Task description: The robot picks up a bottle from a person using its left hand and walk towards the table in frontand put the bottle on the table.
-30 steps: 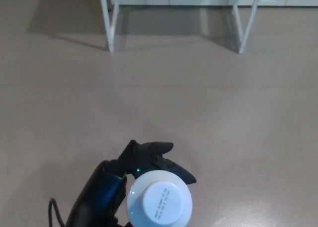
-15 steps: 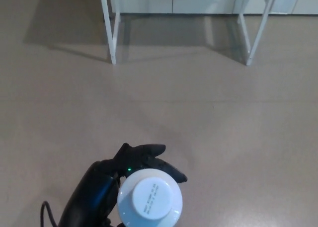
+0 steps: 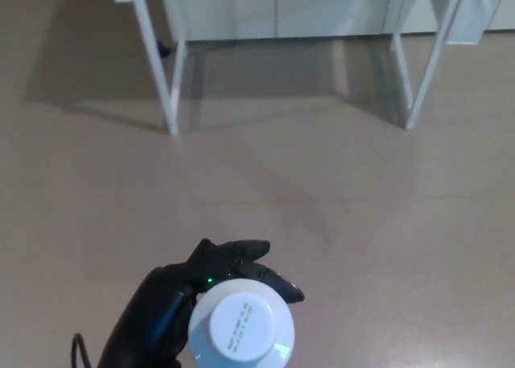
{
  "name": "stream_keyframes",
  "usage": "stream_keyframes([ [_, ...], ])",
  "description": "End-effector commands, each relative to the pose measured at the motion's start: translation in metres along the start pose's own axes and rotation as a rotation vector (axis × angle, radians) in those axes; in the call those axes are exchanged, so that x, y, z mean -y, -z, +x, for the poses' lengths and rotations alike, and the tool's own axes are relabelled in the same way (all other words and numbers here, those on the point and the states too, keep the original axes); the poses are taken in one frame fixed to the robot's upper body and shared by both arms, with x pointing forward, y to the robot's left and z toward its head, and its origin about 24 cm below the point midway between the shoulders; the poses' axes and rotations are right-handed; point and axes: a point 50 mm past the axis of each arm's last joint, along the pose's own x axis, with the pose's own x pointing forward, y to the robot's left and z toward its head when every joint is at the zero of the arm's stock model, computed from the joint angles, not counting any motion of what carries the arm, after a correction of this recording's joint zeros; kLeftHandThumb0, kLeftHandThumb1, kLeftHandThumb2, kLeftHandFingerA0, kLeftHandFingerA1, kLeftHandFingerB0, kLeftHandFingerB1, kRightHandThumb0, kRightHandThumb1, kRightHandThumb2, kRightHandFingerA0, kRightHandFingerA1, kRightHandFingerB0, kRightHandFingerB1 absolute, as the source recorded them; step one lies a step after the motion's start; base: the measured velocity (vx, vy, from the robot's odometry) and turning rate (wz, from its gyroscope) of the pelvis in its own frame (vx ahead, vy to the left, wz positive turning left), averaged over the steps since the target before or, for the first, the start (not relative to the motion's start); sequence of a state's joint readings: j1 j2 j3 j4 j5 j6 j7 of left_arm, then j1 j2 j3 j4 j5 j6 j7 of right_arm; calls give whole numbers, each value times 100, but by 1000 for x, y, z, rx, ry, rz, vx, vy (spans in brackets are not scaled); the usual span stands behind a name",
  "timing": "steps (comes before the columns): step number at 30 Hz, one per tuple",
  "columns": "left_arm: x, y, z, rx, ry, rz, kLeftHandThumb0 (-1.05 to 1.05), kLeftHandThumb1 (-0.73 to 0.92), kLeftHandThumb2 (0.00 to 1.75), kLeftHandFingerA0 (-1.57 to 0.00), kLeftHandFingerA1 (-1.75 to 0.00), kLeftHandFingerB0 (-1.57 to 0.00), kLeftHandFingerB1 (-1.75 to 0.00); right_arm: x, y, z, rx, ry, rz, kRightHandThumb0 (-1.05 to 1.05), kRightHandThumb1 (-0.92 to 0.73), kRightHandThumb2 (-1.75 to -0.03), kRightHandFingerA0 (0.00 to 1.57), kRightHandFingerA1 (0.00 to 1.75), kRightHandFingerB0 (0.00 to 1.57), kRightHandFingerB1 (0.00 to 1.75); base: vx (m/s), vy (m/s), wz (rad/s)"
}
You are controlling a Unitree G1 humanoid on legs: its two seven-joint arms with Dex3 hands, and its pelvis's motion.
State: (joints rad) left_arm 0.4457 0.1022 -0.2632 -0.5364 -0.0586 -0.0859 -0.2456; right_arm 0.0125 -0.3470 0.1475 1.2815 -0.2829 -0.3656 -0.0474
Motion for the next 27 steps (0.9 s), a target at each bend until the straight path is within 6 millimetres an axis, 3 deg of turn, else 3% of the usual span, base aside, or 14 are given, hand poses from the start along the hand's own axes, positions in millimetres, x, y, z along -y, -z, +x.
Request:
stream_keyframes([
  [1,-1,0,-1,-10,-9,6,-33,26,110,-155,-101,-131,-93,2,1,0,1,11,7,-64,-81,-64,47,43,41,37,590,242,-5],
  [5,-1,2,0,-4,-4,2,-33,29,105,-156,-100,-132,-91,3,-1,0,7,9,-10,-65,-82,-65,49,43,40,36,520,182,-18],
  [6,-1,1,1,-5,-5,0,-36,32,99,-157,-99,-133,-92,3,-2,1,7,9,-4,-69,-74,-70,49,45,38,38,506,156,5],
  [7,-2,2,1,-3,-3,0,-34,29,104,-157,-101,-132,-92,4,-2,1,8,9,-3,-64,-82,-65,48,42,40,36,397,73,9],
  [20,0,4,-1,-21,-4,-35,-30,22,111,-157,-99,-134,-88,2,-1,0,4,14,-8,-65,-81,-65,50,43,41,36,431,-96,29],
  [21,1,5,-1,-25,0,-39,-31,26,105,-157,-99,-134,-89,2,-2,1,3,11,-1,-60,-64,-105,47,61,25,48,394,-141,10],
  [22,1,5,-2,-27,1,-41,-31,26,105,-157,-99,-134,-89,2,-2,1,2,9,1,-60,-64,-105,47,61,25,48,440,-121,3],
  [23,1,5,0,-25,4,-33,-31,26,105,-157,-99,-133,-90,4,-3,2,4,11,1,-69,-75,-68,49,46,40,38,411,-63,-9],
  [24,2,5,0,-18,7,-23,-32,27,104,-157,-99,-133,-89,4,-3,2,6,11,6,-64,-82,-65,48,42,41,36,456,-18,-14],
  [27,2,6,1,-14,12,-22,-33,26,104,-157,-98,-133,-86,5,-3,1,6,12,10,-63,-82,-65,45,40,39,35,441,92,-26],
])
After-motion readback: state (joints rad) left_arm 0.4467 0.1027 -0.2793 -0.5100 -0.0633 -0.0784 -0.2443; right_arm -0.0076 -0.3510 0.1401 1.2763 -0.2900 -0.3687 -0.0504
